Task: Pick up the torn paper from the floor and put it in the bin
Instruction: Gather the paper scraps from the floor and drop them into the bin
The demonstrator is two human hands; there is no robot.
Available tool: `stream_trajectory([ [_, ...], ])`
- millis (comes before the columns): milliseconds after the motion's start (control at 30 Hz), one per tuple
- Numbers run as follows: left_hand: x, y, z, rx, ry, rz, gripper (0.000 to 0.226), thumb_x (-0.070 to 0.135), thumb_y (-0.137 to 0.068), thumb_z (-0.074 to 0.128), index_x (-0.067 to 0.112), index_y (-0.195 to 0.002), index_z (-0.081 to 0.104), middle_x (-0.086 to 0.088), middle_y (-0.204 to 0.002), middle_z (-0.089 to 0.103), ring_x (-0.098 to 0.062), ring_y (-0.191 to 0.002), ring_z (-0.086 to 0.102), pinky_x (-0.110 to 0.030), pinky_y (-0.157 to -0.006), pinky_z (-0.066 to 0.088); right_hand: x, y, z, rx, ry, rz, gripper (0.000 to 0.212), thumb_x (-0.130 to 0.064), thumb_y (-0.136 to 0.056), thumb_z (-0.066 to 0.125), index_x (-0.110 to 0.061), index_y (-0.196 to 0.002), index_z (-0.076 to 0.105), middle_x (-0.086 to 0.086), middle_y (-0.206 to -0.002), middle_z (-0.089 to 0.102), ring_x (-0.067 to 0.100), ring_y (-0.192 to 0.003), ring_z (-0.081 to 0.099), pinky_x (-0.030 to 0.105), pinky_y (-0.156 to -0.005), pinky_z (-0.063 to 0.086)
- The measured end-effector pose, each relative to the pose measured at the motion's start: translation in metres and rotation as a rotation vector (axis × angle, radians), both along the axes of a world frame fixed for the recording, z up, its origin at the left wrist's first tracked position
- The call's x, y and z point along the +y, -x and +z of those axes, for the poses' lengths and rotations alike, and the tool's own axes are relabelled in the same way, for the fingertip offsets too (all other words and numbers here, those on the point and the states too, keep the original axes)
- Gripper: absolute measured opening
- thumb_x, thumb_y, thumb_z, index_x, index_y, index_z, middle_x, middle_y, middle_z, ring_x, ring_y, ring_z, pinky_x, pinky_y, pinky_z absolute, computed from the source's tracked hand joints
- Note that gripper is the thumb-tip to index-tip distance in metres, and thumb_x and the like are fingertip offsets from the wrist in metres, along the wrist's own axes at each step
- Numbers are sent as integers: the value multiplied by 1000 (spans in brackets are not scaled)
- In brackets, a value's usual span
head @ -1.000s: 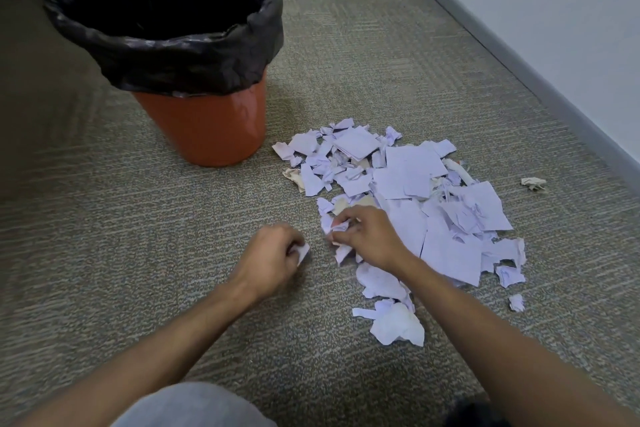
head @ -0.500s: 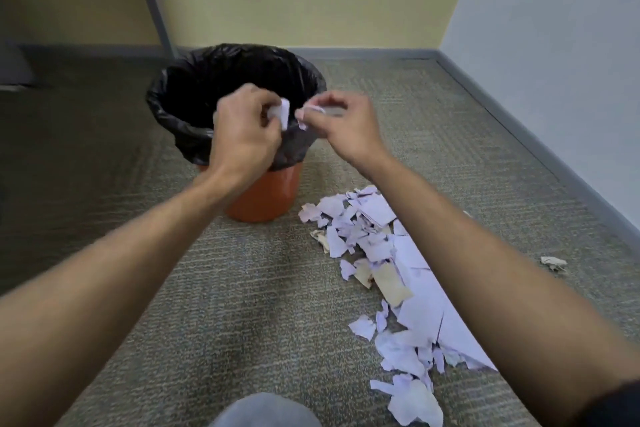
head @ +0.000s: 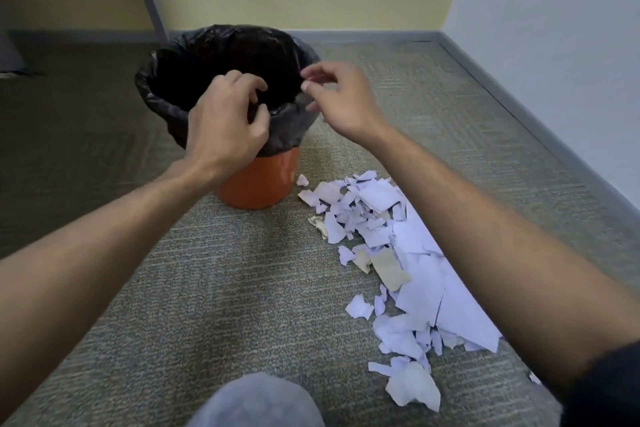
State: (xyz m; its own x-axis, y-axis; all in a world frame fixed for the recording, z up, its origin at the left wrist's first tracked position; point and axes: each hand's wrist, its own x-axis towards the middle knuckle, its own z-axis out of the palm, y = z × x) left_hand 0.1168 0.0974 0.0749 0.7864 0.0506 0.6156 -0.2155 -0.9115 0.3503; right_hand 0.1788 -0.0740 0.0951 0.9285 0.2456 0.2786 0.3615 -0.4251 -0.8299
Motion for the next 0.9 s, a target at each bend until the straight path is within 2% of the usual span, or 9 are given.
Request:
stream_trajectory([
  [67, -15, 13, -20, -11, -24, -105, 25, 27, -88, 53, 16, -108, 64, 1, -91, 58, -20, -88, 57, -40, -71, 50, -27, 15, -22, 10, 93, 19, 19, -15, -92, 63, -8, -108, 69, -1, -99, 68, 11, -77, 67, 21, -70, 54],
  [133, -31, 25, -49, 42, -22, -179, 21, 26, -88, 55, 16, -104, 63, 6, -87, 54, -17, -82, 55, -39, -68, 49, -56, 33, -48, 59, 206, 15, 19, -18, -91, 65, -11, -107, 70, -4, -99, 69, 7, -78, 64, 26, -82, 51],
  [233, -57, 44, -100, 188, -44, -257, 23, 26, -88, 58, 15, -108, 63, 7, -89, 53, -19, -85, 57, -39, -69, 52, -97, 60, -86, 144, 332, -31, 20, -22, -91, 65, -12, -107, 71, -1, -105, 71, 4, -77, 60, 23, -80, 44],
  [367, -90, 64, -153, 443, -82, -357, 38, 35, -90, 55, 15, -121, 60, 1, -105, 62, -19, -90, 60, -39, -74, 54, -144, 90, -136, 247, 531, -94, 30, -33, -90, 65, -19, -117, 66, -3, -119, 68, 17, -94, 65, 33, -83, 50],
  [533, -124, 81, -197, 704, -236, -446, 51, 48, -91, 55, 16, -132, 52, -3, -123, 55, -24, -104, 58, -39, -80, 52, -180, 123, -177, 307, 884, -186, 55, -58, -86, 62, -22, -127, 58, -1, -128, 61, 23, -109, 62, 38, -87, 50],
  [633, -138, 86, -213, 832, -328, -483, 66, 52, -90, 56, 16, -142, 39, -6, -134, 47, -26, -119, 50, -42, -92, 49, -186, 139, -196, 349, 1070, -181, 76, -77, -74, 58, -17, -120, 58, 3, -120, 60, 25, -106, 61, 36, -76, 47],
  [700, -145, 89, -220, 887, -349, -488, 75, 52, -90, 58, 15, -148, 28, -6, -137, 42, -25, -123, 46, -41, -98, 46, -186, 149, -209, 340, 1133, -185, 81, -83, -69, 57, -16, -115, 56, 2, -113, 58, 24, -102, 61, 33, -66, 39],
  [767, -150, 91, -225, 886, -351, -484, 70, 43, -92, 58, 13, -148, 29, -7, -130, 43, -24, -118, 47, -38, -97, 46, -187, 156, -220, 321, 1151, -197, 81, -81, -72, 58, -15, -119, 52, 2, -115, 56, 25, -103, 61, 33, -65, 38],
  [900, -155, 90, -230, 819, -280, -502, 28, 23, -92, 57, 13, -118, 60, -2, -107, 52, -22, -99, 56, -31, -80, 45, -187, 162, -231, 263, 1103, -240, 56, -55, -88, 61, -12, -121, 48, 6, -114, 58, 27, -99, 62, 33, -66, 40],
])
